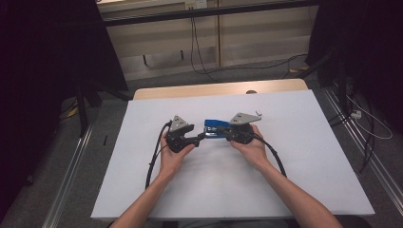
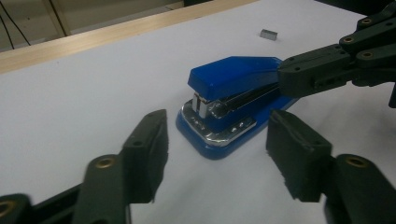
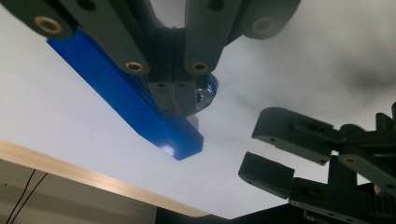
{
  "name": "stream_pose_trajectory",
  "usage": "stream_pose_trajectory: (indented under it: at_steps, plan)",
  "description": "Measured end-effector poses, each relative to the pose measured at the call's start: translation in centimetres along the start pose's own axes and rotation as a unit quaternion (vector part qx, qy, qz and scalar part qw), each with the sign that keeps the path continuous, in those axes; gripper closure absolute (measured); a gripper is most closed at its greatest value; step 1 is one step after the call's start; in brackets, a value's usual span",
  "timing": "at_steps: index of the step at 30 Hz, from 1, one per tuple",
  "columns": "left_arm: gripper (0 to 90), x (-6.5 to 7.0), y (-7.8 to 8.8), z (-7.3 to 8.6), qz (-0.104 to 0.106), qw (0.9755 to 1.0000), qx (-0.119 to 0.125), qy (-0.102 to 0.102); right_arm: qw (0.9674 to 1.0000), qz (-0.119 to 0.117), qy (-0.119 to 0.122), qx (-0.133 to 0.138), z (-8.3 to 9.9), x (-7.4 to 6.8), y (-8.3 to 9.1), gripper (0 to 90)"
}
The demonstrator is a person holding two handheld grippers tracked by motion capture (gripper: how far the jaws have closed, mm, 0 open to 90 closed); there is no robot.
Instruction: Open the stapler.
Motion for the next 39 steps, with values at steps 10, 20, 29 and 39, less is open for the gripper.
stream_pose_trajectory:
  at_steps: [10, 20, 29, 39]
  plan:
    - [82.7, -0.1, -0.6, -0.2, 0.007, 0.9999, -0.01, -0.012, 0.9996, -0.003, 0.007, -0.028, 0.9, -0.5, -1.1, 90.0]
    - [90.0, -0.6, -2.0, 0.3, 0.003, 0.9995, -0.032, -0.003, 0.9984, 0.006, 0.014, -0.055, 1.7, 0.0, -1.6, 90.0]
    - [90.0, -1.2, -3.1, 0.4, -0.004, 0.9993, -0.037, 0.009, 0.9969, 0.017, 0.011, -0.077, 2.1, 0.6, -2.0, 90.0]
    - [90.0, -1.3, -3.5, 0.3, -0.003, 0.9993, -0.033, 0.016, 0.9955, 0.021, 0.018, -0.091, 2.3, 0.6, -2.4, 90.0]
Point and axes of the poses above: each handheld gripper's, and its own axes: y roughly backward along the jaws, z roughly out of its underside, x roughly to its right, the point moved 10 cm from there along -y, roughly forward along the jaws, and after that the axes turned 3 degrees about z, right-handed, at the moved point
